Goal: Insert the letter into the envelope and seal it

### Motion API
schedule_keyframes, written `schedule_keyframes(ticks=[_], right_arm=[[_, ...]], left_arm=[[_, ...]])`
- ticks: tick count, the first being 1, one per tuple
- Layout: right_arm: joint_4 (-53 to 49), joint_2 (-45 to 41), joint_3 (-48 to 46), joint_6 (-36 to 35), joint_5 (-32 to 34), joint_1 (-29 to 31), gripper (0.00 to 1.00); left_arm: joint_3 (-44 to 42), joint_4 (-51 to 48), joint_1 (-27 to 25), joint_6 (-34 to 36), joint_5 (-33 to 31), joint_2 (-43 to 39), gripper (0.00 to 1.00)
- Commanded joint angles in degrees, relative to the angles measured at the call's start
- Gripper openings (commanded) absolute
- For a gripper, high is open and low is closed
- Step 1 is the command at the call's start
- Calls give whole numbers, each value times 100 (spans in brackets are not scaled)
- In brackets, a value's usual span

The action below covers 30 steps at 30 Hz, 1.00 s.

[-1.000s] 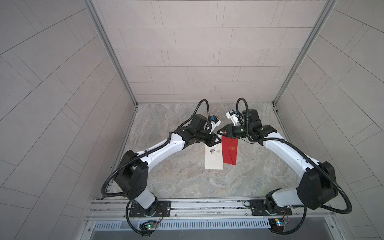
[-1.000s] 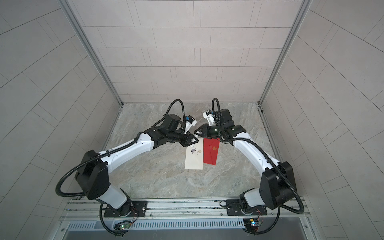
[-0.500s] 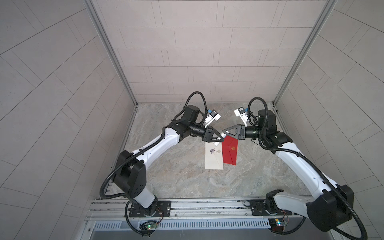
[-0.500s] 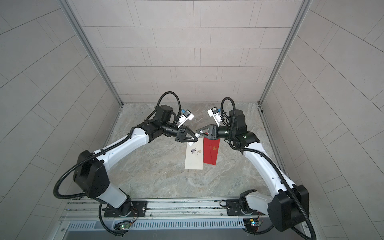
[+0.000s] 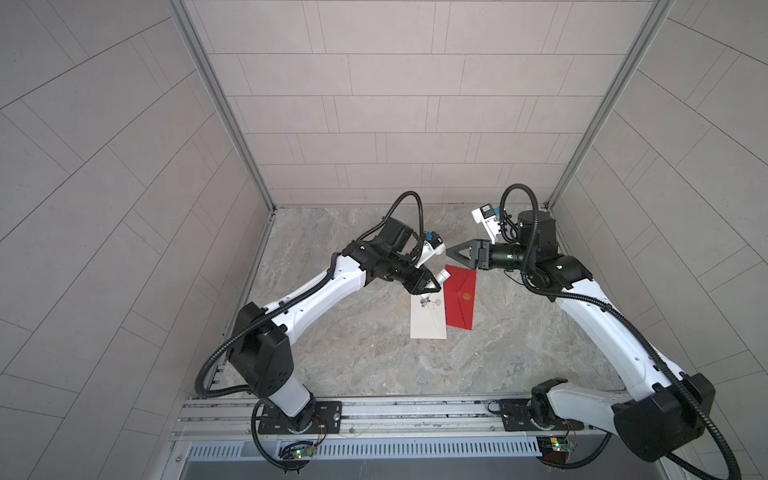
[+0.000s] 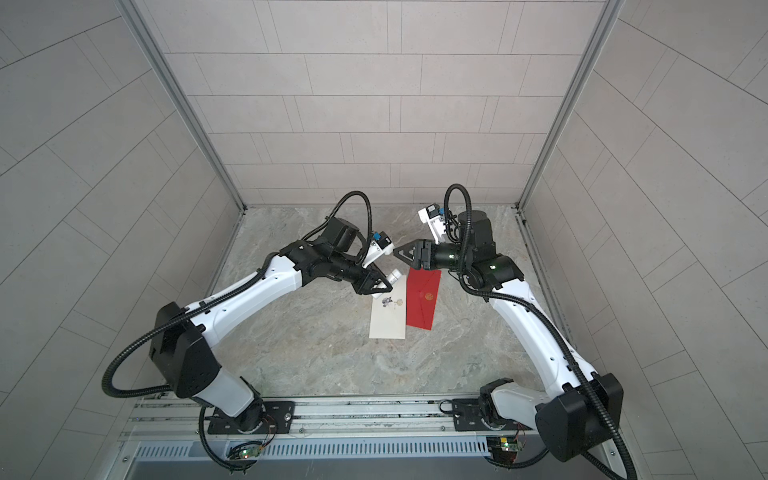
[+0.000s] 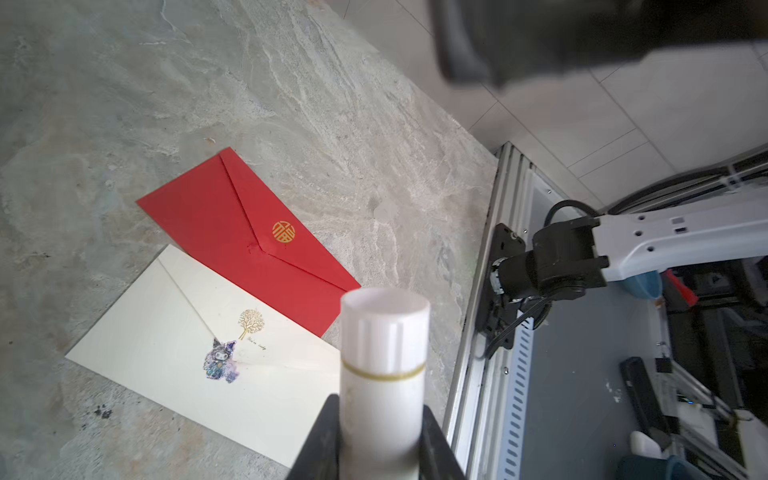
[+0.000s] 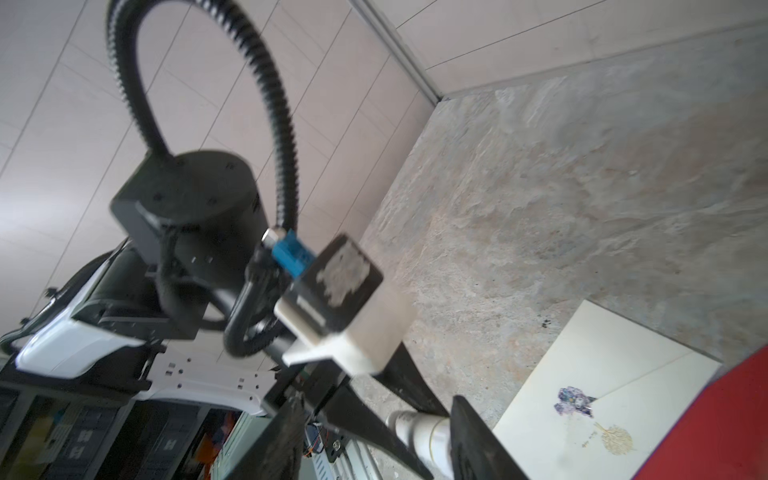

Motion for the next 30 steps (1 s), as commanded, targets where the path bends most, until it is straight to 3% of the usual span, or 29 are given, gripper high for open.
schedule_keyframes(ticks=[1, 17, 22, 26, 30], right_arm=[[-560, 358, 148, 49, 824, 25, 56], [114, 630, -618, 523, 207, 251, 45], [207, 761, -631, 632, 85, 306, 33], [298, 788, -648, 689, 3, 334, 15], [830, 730, -864, 964, -363, 223, 4]], left_arm=[[-134, 317, -53, 159, -691, -108, 0], [-295, 865, -77, -66, -866, -166, 0], [-295, 909, -85, -109, -849, -145, 0], [-277, 940, -56, -203, -822, -122, 0], [-371, 1376, 295, -730, -77, -176, 0]])
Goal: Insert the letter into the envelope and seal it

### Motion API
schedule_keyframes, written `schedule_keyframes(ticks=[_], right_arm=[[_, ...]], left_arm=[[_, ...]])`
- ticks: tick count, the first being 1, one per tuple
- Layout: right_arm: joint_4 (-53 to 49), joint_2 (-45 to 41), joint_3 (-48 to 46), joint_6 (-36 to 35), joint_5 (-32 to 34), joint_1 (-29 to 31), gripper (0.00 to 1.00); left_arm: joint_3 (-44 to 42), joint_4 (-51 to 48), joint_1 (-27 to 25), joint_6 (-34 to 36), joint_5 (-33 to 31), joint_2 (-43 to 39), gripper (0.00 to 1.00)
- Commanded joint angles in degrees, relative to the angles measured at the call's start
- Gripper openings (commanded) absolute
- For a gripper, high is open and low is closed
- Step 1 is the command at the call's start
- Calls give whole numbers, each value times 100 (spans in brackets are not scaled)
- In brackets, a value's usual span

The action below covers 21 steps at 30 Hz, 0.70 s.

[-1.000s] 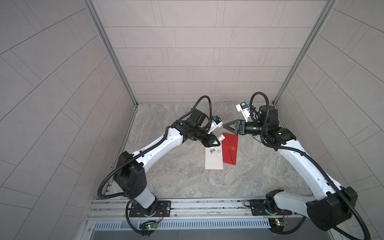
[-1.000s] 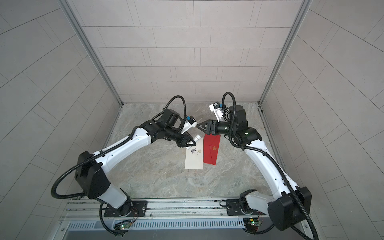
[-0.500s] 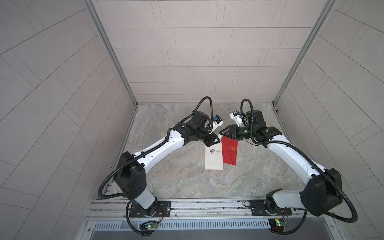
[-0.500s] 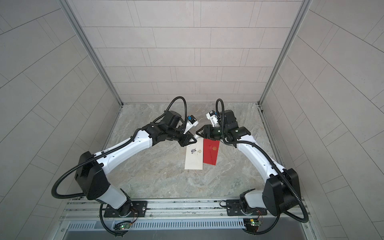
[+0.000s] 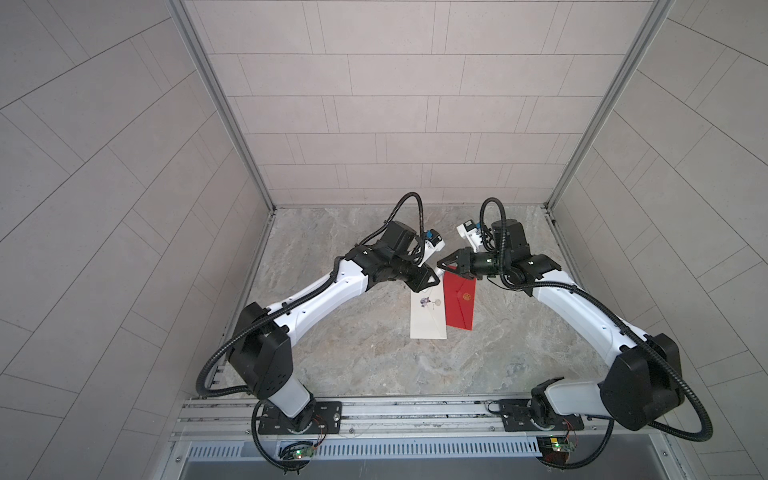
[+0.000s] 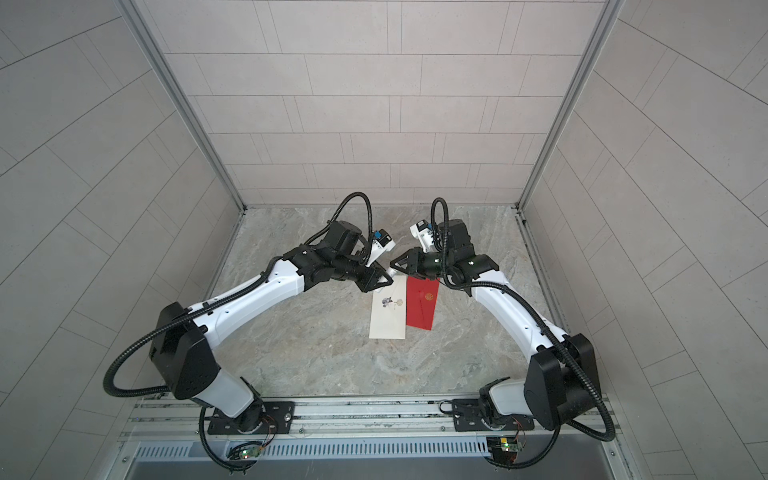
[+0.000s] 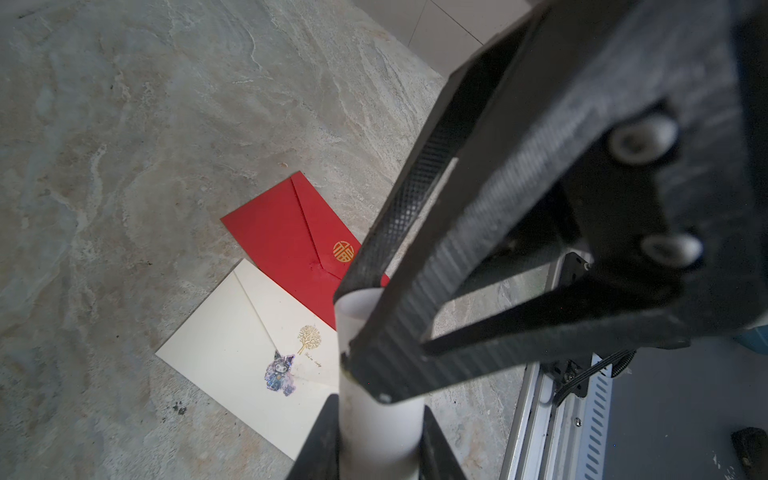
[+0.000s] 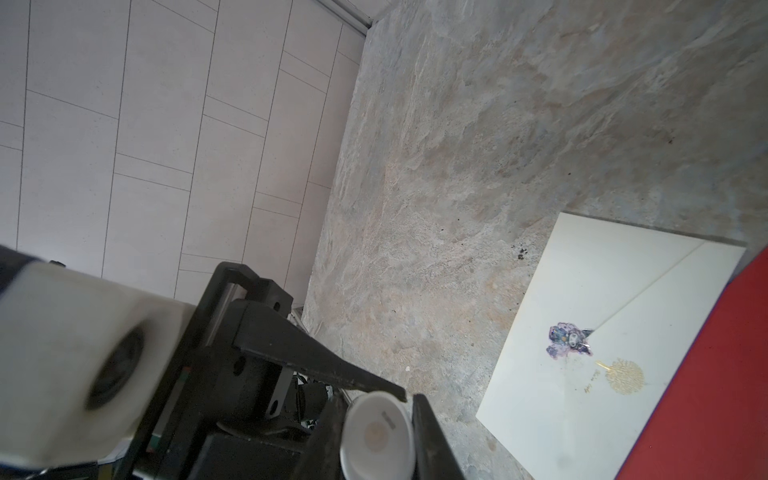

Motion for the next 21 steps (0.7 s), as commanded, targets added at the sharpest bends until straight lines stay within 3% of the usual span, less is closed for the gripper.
schedule_keyframes(ticks=[1, 7, 11, 14, 18, 19, 21], right_arm=[[648, -19, -285, 290, -528, -88, 3], [1342, -346, -621, 254, -1438, -355, 0], [1298, -625, -698, -89, -1718, -322, 0], [1082, -807, -733, -455, -1818, -247, 0], [636, -924, -693, -1013, -1961, -84, 0], [514, -933, -676, -1141, -1964, -54, 0], [358, -927, -643, -1323, -1964, -21, 0]], left_arm=[[-154, 797, 355, -623, 937, -180, 0], [-90, 1407, 944, -1438, 3154, -253, 0], [-263, 2374, 1198, -2430, 4104, -244, 0], [-744, 4816, 1352, -4448, 4590, -191, 0], [-810, 9953, 1427, -8643, 4957, 543, 0], [-644, 10120, 1426, -8980, 5095, 753, 0], [-677, 10117, 1409, -8792, 5152, 803, 0]])
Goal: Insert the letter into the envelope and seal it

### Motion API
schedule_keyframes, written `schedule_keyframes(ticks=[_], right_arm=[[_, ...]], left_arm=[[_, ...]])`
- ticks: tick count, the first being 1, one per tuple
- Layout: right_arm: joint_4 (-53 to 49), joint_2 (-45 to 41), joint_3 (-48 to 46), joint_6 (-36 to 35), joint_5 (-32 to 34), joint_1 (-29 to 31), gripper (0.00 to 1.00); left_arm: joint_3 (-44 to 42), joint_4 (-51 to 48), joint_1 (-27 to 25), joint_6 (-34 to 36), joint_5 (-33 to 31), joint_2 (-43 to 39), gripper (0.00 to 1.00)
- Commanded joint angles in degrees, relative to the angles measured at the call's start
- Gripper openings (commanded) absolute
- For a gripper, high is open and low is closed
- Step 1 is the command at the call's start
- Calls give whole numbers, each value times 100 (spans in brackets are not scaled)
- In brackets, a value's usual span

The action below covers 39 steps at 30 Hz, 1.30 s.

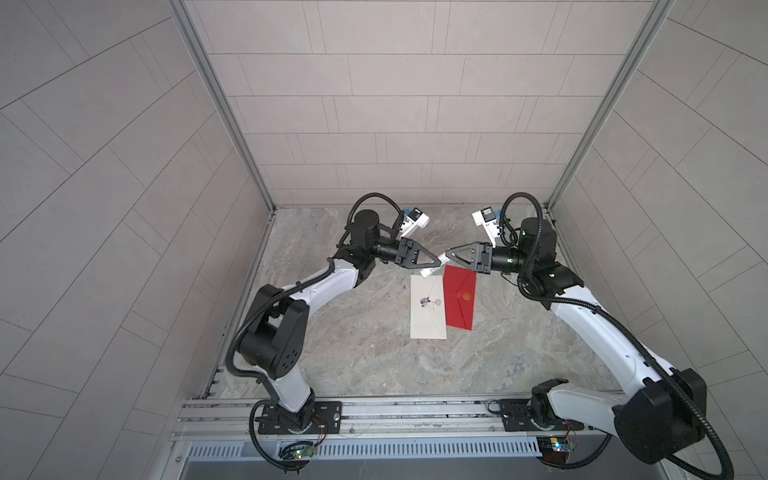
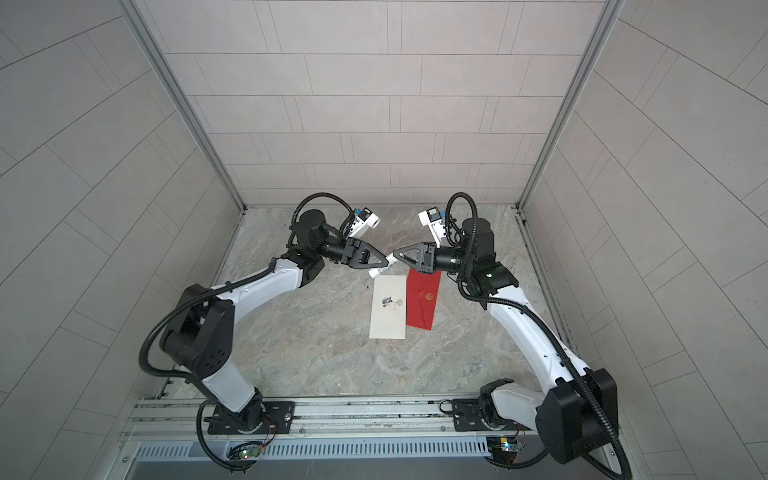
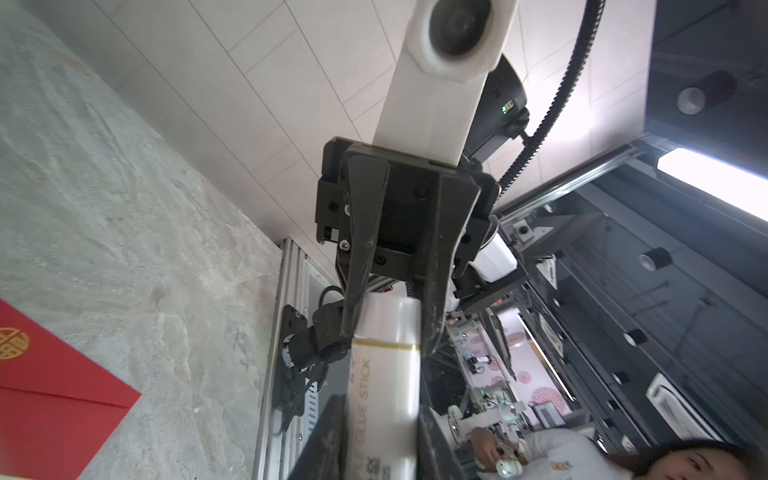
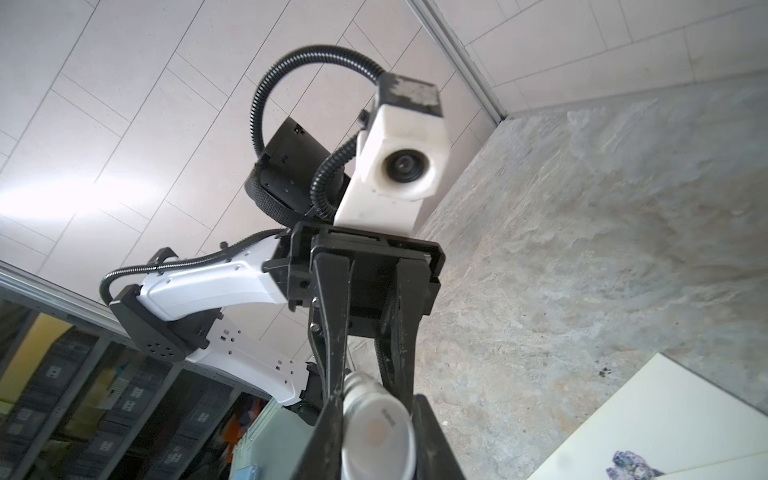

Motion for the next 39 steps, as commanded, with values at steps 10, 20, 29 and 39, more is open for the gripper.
schedule_keyframes(ticks=[10, 20, 29, 39], right_arm=[[-1863, 34, 523, -841, 149, 232, 48], [-2339, 525, 725, -667, 1441, 243, 47], [-3872, 1210, 575, -2024, 2897, 1628, 50], [-4756, 2112, 648, -2563, 4563, 3584, 100]], left_arm=[[533, 2867, 213, -2166, -302, 172, 0], [467, 2855, 499, -2054, -483, 408, 0], [-32, 776, 1659, -76, -1441, 553, 0], [663, -7075, 1511, 5348, -6669, -212, 0]])
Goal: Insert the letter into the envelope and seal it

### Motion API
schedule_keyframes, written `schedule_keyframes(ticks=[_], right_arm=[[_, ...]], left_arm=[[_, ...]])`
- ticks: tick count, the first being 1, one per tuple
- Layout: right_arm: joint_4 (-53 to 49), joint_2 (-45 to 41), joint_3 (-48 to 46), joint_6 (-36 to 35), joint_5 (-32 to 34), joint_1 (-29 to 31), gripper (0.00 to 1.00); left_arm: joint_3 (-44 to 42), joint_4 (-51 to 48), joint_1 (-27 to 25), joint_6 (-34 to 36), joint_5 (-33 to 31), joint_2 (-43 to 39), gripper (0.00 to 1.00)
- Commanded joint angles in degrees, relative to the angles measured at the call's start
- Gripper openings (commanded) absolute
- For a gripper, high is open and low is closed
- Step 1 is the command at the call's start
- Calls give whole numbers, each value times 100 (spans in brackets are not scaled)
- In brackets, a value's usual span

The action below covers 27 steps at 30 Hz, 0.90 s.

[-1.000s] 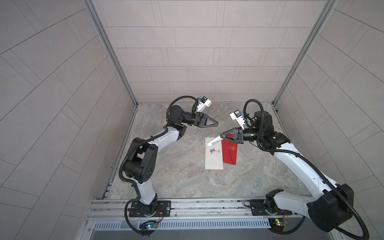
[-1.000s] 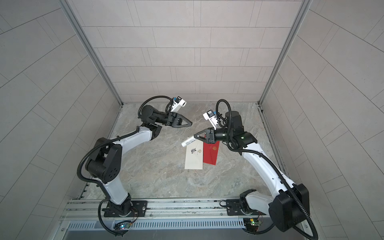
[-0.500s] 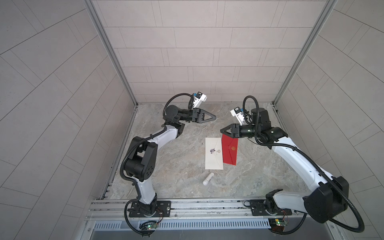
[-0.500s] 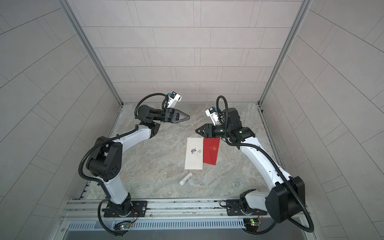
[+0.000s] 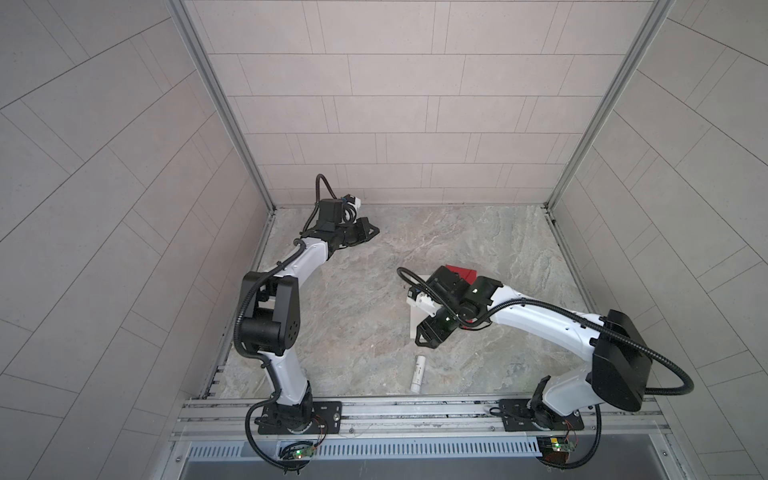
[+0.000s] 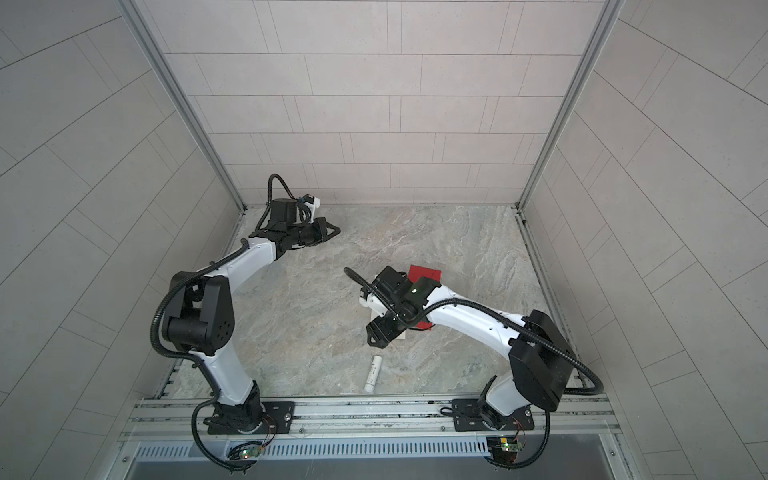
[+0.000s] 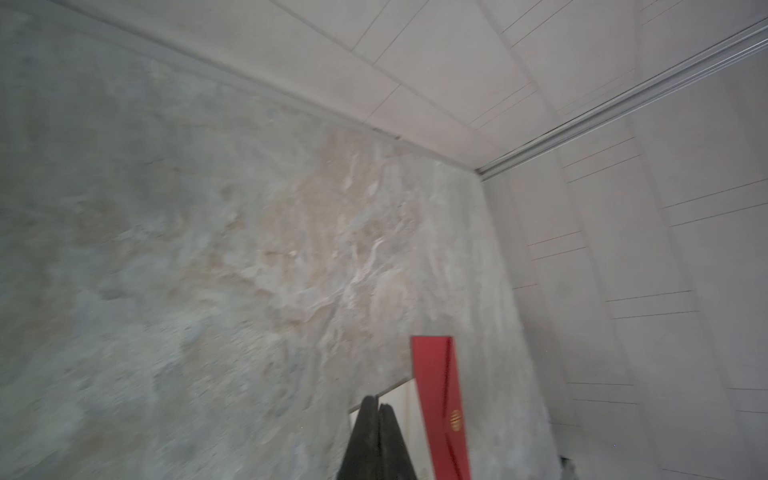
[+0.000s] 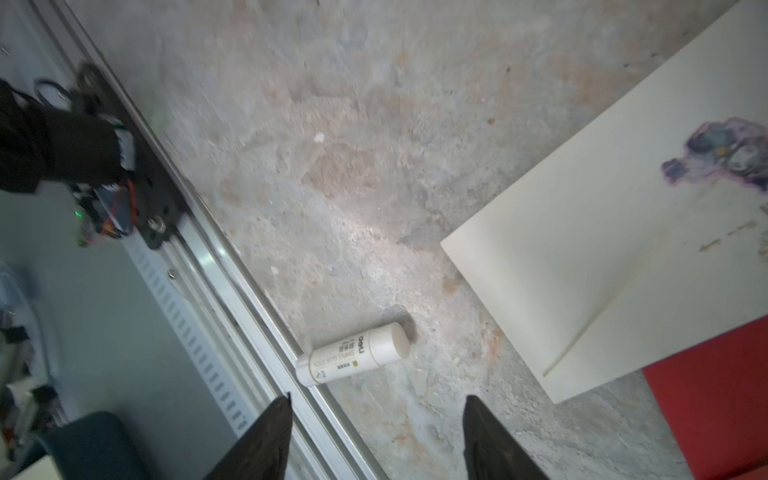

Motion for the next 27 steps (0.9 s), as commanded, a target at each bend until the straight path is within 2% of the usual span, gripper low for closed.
schedule_keyframes(ticks=[1, 4, 7, 11, 15, 17, 27], right_arm=[[-533, 283, 117, -293, 798, 282, 100], [-478, 339, 77, -228, 825, 411, 100], [-432, 393, 45, -110, 889, 483, 100], [-295, 815, 91, 250, 1296, 849, 100], [-291, 1245, 216, 497, 1891, 1349, 100], [-225, 1353, 232, 602, 1962, 1522, 100], [-247, 1498, 17, 1232, 2348, 1596, 96]], left_arm=[[-599, -1255, -307, 1168, -1627, -790, 0], [-1493, -849, -597, 1132, -2107, -1543, 0], [-2242, -638, -675, 731, -2185, -2068, 0], [-2897, -423, -766, 298, -2268, -2568, 0], [-3215, -494, -882, 122, -2497, -2947, 1], [-3307, -575, -895, 126, -2510, -3112, 1], [-3300, -826, -966, 59, -2411, -3564, 1]])
